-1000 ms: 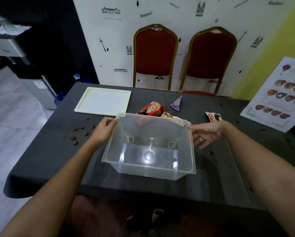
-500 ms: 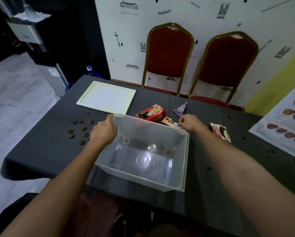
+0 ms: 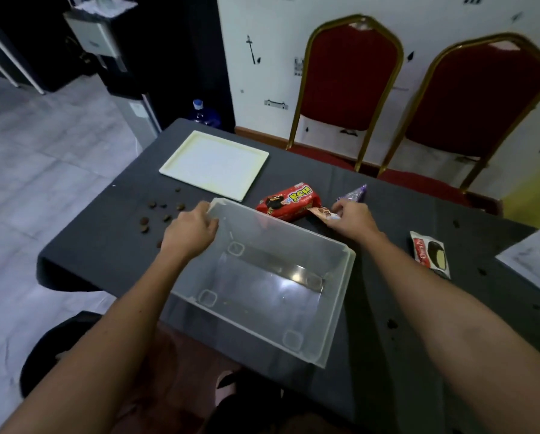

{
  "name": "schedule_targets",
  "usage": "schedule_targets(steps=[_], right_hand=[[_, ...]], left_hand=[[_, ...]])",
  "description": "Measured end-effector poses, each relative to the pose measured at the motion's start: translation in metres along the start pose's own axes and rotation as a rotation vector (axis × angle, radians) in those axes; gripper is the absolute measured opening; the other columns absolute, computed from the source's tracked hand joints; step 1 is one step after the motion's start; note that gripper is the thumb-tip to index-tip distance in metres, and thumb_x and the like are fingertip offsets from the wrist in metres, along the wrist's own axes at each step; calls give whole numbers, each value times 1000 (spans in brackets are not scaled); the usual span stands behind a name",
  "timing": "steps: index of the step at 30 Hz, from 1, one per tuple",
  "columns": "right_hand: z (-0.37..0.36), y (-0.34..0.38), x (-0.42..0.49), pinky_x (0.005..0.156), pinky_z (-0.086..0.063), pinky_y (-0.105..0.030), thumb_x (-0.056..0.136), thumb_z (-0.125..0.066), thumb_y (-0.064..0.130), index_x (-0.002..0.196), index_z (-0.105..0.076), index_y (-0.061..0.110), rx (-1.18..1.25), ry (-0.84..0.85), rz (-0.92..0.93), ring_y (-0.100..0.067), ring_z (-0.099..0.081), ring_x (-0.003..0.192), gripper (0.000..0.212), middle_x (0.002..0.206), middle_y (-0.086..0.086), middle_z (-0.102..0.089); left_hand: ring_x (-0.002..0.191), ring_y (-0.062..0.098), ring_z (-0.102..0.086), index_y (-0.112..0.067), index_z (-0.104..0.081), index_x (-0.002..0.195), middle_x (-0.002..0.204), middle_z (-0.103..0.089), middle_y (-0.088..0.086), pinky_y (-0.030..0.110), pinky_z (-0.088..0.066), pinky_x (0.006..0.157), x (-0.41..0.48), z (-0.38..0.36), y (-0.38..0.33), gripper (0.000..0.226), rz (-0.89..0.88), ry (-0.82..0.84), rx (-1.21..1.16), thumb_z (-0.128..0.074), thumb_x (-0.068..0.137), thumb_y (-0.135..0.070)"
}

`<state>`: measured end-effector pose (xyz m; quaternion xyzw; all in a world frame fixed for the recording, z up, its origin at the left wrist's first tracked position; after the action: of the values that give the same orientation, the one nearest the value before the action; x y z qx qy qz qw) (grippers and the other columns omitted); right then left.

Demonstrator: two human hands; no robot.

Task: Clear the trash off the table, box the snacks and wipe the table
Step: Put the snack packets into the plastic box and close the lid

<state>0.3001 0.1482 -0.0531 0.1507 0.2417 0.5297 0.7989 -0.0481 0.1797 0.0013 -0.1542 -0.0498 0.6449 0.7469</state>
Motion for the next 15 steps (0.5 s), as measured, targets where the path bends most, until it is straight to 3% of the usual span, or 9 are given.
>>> schedule_targets(steps=[5, 8, 12, 13, 15], right_hand=[[53, 91, -23, 62, -43, -24, 73, -73, 30, 94, -66, 26, 9, 114, 258, -13, -59, 83, 23, 92, 5, -65], [64, 132, -48, 67, -50, -32, 70, -73, 29, 85, -66, 27, 26, 178, 344, -15, -62, 82, 17, 86, 5, -67], [20, 171, -86, 73, -54, -39, 73, -71, 29, 81, -67, 22, 14, 406, 440, -14, -64, 77, 11, 82, 3, -70], [4, 177, -93, 70, -53, -39, 73, -71, 33, 78, -67, 22, -45, 426, 465, -12, -63, 74, 13, 79, 4, -70], [-19, 191, -102, 62, -48, -34, 74, -67, 47, 78, -66, 25, -320, 288, 556, -15, -64, 76, 22, 79, 5, -69]], left_hand=[[99, 39, -57, -17, -47, 115, 111, -61, 19, 41, -45, 76, -1, 1, -1, 36, -5, 52, -99, -38, 94, -44], [102, 39, -55, -17, -49, 111, 111, -61, 20, 42, -43, 79, -1, 2, 0, 40, 5, 47, -150, -27, 97, -47], [104, 39, -54, -18, -53, 108, 112, -62, 20, 44, -45, 85, 0, 2, 2, 42, -7, 31, -245, -22, 98, -45], [102, 38, -55, -18, -55, 106, 112, -63, 19, 44, -45, 85, 1, 1, 3, 43, -11, 28, -268, -23, 98, -45], [97, 37, -57, -17, -56, 98, 109, -64, 20, 44, -47, 84, 3, 0, 5, 44, -16, 17, -302, -23, 98, -47]])
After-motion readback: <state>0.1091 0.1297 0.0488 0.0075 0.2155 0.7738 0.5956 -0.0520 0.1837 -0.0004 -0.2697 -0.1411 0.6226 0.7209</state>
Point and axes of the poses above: each hand's wrist, its own x-axis towards the middle knuckle, its own z-axis out of the back of the hand, y = z × x, the point moved 8 cm from there along x, towards the middle knuckle
